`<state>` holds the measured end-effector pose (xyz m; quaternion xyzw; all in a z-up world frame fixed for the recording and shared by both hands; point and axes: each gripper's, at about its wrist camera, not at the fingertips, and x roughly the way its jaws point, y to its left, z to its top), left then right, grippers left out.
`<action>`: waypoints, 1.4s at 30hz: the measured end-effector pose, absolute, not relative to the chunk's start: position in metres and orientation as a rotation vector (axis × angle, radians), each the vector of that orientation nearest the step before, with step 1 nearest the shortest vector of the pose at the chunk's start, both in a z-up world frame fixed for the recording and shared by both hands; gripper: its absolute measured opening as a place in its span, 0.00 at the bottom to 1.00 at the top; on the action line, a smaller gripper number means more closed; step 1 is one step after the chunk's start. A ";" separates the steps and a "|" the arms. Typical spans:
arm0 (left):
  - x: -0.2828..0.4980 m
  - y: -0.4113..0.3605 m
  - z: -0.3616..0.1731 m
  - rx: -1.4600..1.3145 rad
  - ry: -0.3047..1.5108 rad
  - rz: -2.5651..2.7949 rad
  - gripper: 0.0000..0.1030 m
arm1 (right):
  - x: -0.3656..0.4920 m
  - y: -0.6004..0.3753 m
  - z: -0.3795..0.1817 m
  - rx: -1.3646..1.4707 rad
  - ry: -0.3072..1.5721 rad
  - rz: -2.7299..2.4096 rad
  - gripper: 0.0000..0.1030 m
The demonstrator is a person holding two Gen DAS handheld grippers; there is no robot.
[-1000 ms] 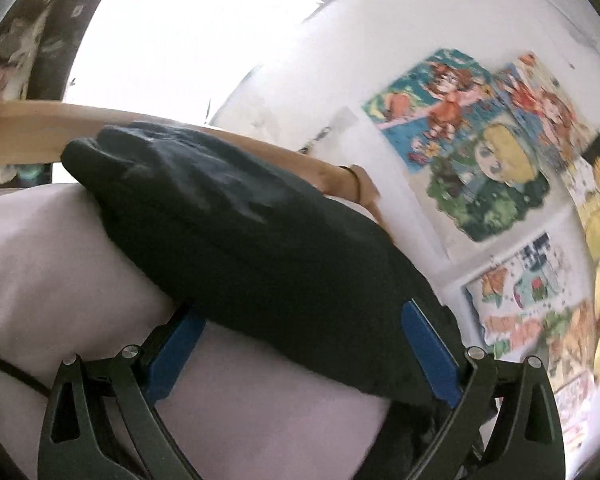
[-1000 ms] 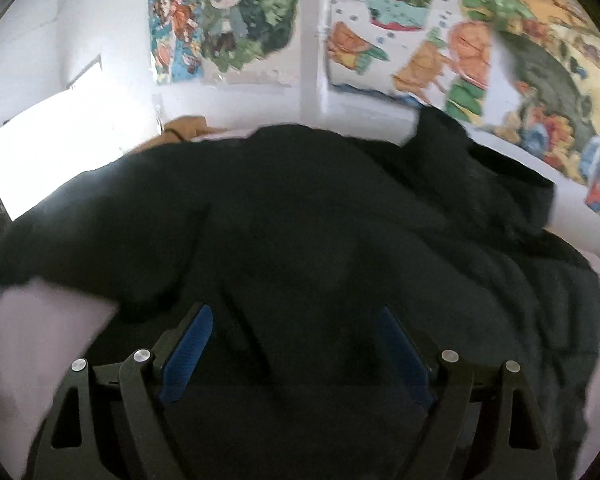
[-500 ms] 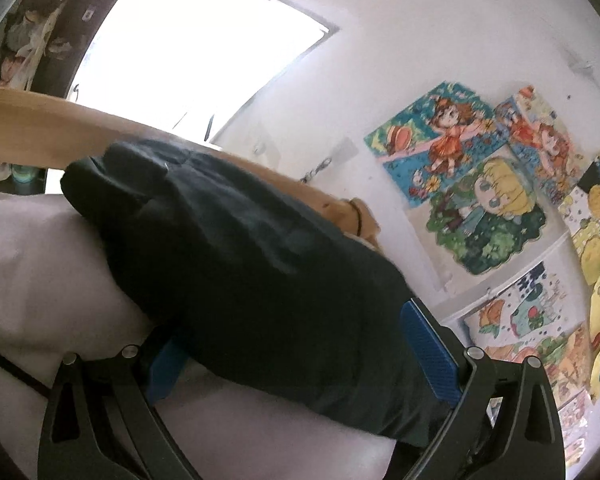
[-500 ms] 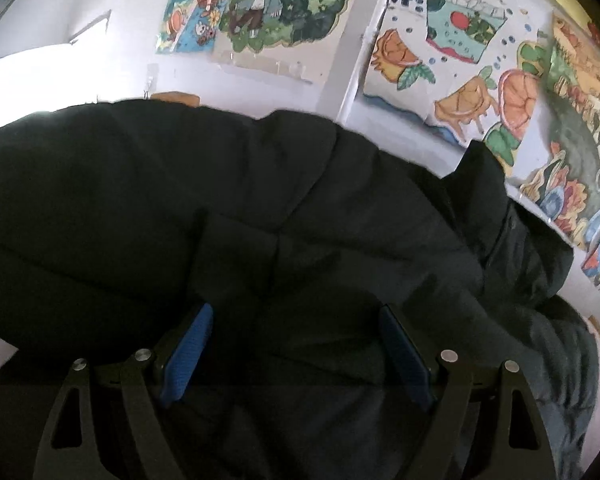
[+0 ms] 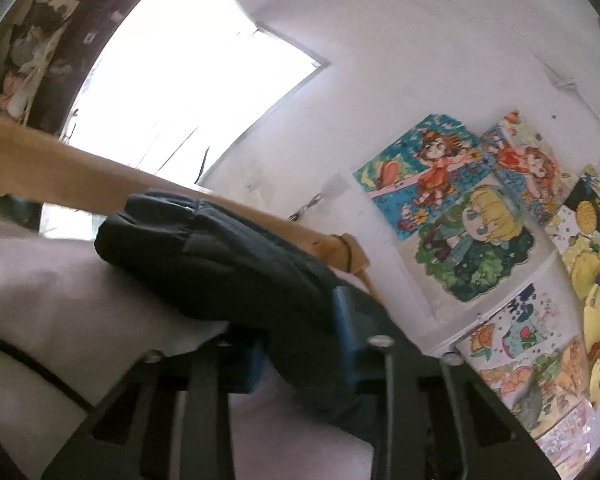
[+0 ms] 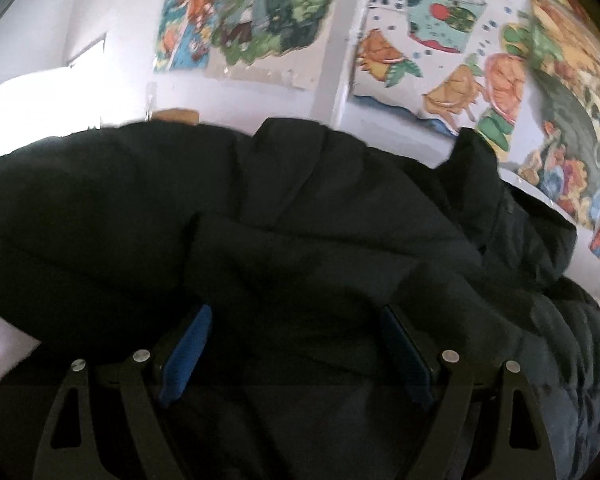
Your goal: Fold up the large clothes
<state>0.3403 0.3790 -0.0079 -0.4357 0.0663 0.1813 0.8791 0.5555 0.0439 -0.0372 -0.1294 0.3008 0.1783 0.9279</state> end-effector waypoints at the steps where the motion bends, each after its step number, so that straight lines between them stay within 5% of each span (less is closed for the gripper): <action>1: 0.338 0.377 -0.003 -0.894 0.121 0.369 0.16 | 0.555 0.039 -0.033 -0.254 0.625 0.368 0.83; 16: 0.334 0.267 0.118 -0.571 -0.110 -0.016 0.09 | 0.481 -0.067 0.046 -0.401 0.693 0.360 0.83; 27: 0.379 0.126 0.178 -0.366 0.022 -0.319 0.09 | 0.451 -0.182 0.035 -0.313 0.708 0.216 0.83; 35: 0.423 0.021 0.165 -0.184 0.147 -0.430 0.09 | 0.463 -0.238 0.023 -0.188 0.704 0.169 0.83; 42: 0.472 -0.067 0.098 -0.050 0.366 -0.541 0.05 | 0.471 -0.289 0.011 -0.105 0.710 0.113 0.83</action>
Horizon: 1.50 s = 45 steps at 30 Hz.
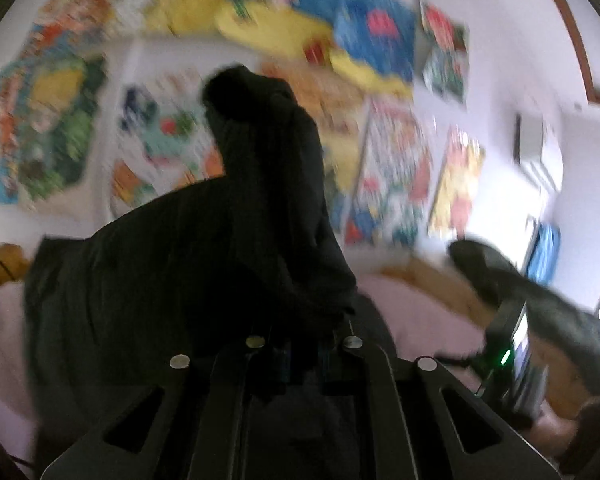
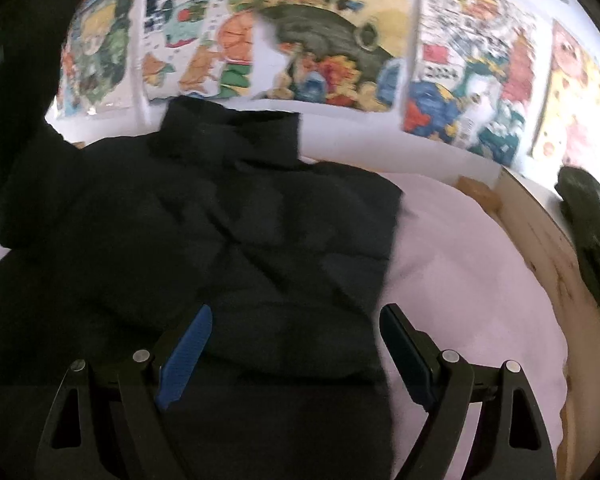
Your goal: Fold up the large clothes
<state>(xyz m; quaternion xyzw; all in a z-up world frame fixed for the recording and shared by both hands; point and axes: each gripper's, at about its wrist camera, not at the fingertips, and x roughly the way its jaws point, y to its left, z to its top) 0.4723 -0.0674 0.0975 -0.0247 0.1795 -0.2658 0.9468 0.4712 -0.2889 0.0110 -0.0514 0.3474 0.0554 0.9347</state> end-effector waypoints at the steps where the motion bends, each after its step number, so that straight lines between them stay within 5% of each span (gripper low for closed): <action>1: 0.478 -0.078 0.084 -0.035 0.403 -0.552 0.05 | 0.472 -0.296 0.006 -0.097 0.719 0.103 0.83; 11: 0.512 -0.107 -0.018 -0.006 0.710 -0.685 0.09 | 0.479 -0.361 -0.037 0.175 0.805 0.084 0.83; 14: 0.514 -0.100 -0.020 -0.056 0.744 -0.744 0.32 | 0.478 -0.363 -0.035 0.194 0.794 0.096 0.83; 16: 0.513 -0.093 -0.019 -0.120 0.753 -0.824 0.67 | 0.477 -0.361 -0.034 0.198 0.785 0.108 0.83; 19: 0.505 -0.085 -0.010 -0.168 0.713 -0.897 0.89 | 0.475 -0.361 -0.031 0.232 0.764 0.131 0.83; 28: 0.495 -0.011 0.025 -0.212 0.655 -0.672 0.90 | 0.474 -0.378 -0.018 0.470 0.704 0.252 0.83; 36: 0.505 0.096 0.025 -0.085 0.560 -0.141 0.90 | 0.499 -0.326 -0.002 0.272 0.707 0.292 0.79; 38: 0.512 0.120 0.020 -0.106 0.556 -0.074 0.90 | 0.513 -0.320 -0.009 0.282 0.743 0.280 0.66; 42: 0.530 0.158 0.008 -0.210 0.615 -0.043 0.90 | 0.527 -0.314 -0.024 0.309 0.791 0.223 0.11; 45: 0.532 0.166 0.014 -0.233 0.605 -0.069 0.90 | 0.517 -0.313 -0.011 0.221 0.735 0.206 0.06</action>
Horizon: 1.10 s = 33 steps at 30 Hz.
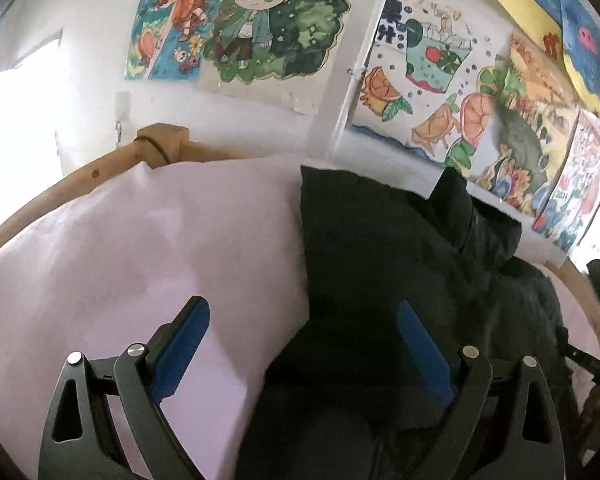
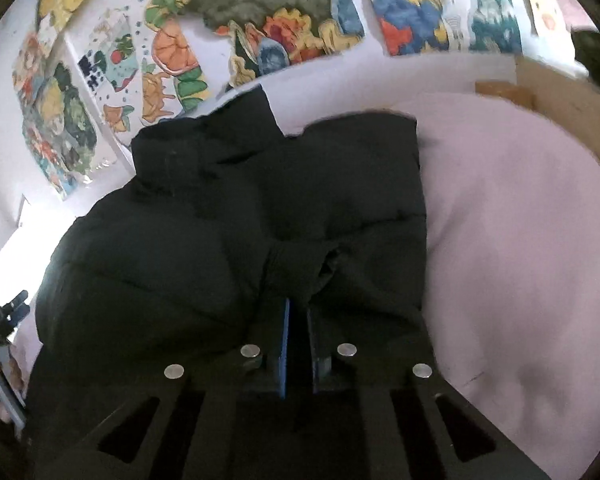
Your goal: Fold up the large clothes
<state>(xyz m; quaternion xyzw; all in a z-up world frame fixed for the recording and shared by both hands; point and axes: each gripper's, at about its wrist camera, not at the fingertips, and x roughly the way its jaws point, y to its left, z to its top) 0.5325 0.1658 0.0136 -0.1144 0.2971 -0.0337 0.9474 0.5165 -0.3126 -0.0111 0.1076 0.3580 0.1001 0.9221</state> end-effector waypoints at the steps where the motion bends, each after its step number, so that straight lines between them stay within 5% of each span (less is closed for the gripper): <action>1: 0.534 0.164 0.016 -0.223 0.596 -0.087 0.90 | 0.513 -0.313 -0.005 0.188 0.717 0.194 0.06; 11: 0.573 0.107 -0.019 0.052 0.691 -0.057 0.90 | 0.518 -0.306 -0.007 -0.040 0.705 0.026 0.07; 19: 0.595 0.118 -0.058 -0.012 0.758 -0.089 0.99 | 0.540 -0.302 -0.046 -0.142 0.797 0.010 0.11; 33: 0.593 0.122 -0.070 -0.031 0.734 -0.099 0.99 | 0.531 -0.286 -0.076 -0.242 0.728 -0.049 0.11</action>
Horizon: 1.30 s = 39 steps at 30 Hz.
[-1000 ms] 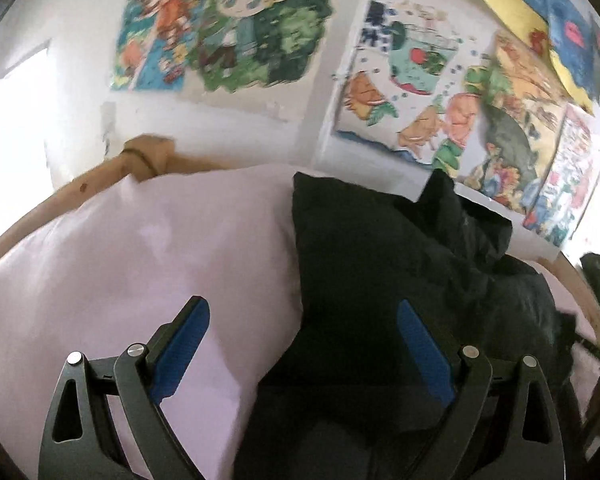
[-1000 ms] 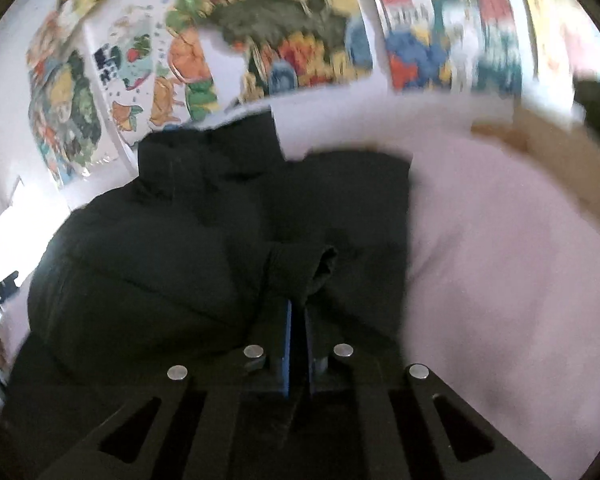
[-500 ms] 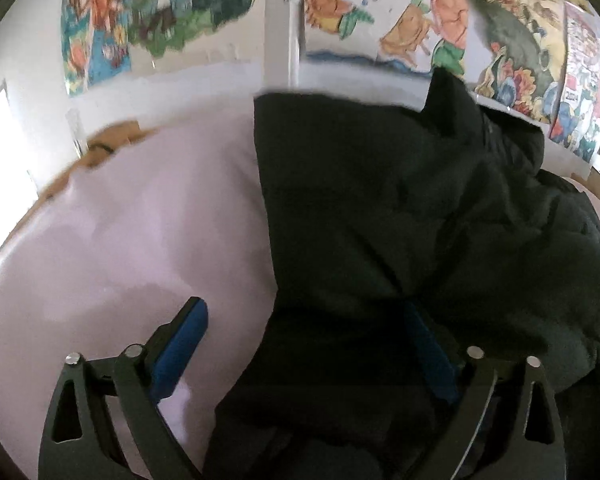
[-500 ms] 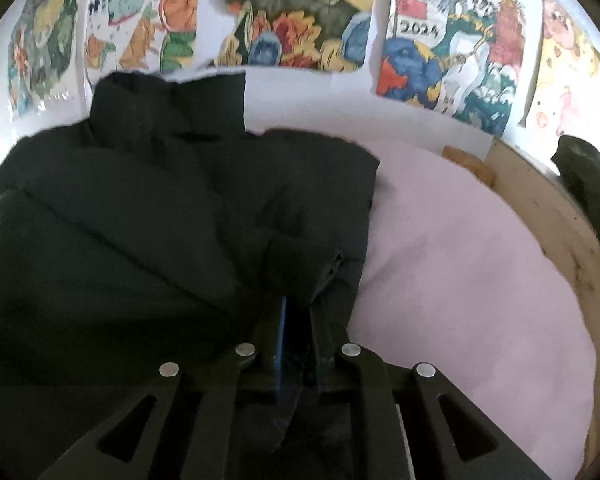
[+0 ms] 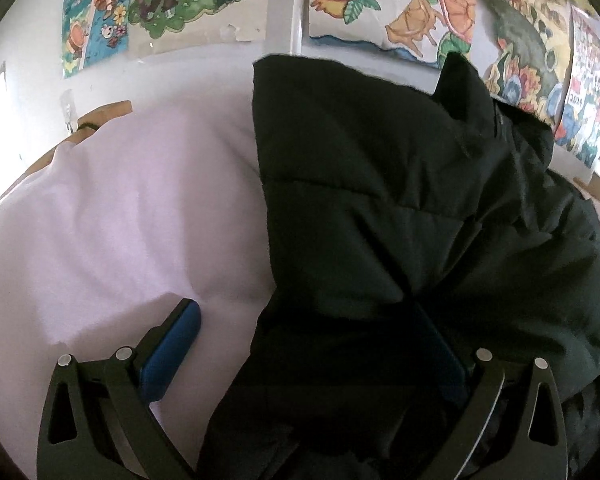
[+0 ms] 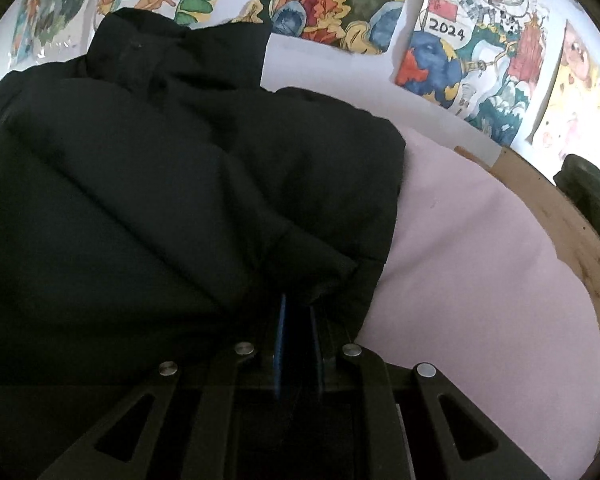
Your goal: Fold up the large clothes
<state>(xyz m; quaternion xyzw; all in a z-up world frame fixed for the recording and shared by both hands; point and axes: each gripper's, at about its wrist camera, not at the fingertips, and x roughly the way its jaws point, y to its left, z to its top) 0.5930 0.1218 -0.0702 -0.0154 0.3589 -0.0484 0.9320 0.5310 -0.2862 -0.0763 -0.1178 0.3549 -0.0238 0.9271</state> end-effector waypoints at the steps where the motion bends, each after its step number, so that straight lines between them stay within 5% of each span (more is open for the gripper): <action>1: 0.590 0.123 -0.067 -0.036 0.730 -0.097 0.99 | 0.529 -0.289 -0.074 -0.224 0.721 -0.043 0.11; 3: 0.582 0.126 -0.056 -0.050 0.704 -0.081 0.99 | 0.525 -0.297 -0.063 -0.172 0.709 -0.027 0.17; 5: 0.571 0.128 -0.040 -0.077 0.649 -0.102 0.99 | 0.519 -0.307 -0.046 -0.105 0.690 -0.004 0.34; 7: 0.562 0.126 -0.023 -0.097 0.596 -0.144 0.99 | 0.512 -0.313 -0.024 -0.059 0.629 0.021 0.71; 8: 0.560 0.124 -0.014 -0.099 0.577 -0.158 0.99 | 0.509 -0.314 -0.012 -0.048 0.592 0.029 0.76; 23: 0.708 0.043 0.059 -0.237 0.638 -0.294 0.99 | 0.686 -0.283 0.048 0.386 0.689 0.146 0.80; 26: 0.727 0.032 0.061 -0.179 0.604 -0.280 0.99 | 0.721 -0.278 0.037 0.405 0.688 0.063 0.79; 32: 0.738 0.037 0.041 -0.263 0.619 -0.326 0.99 | 0.742 -0.280 0.016 0.437 0.655 0.033 0.51; 34: 0.738 0.043 0.035 -0.320 0.620 -0.349 0.99 | 0.741 -0.281 0.013 0.468 0.652 0.091 0.14; 39: 0.736 0.067 0.037 -0.492 0.608 -0.437 0.99 | 0.706 -0.270 0.026 0.341 0.614 0.179 0.10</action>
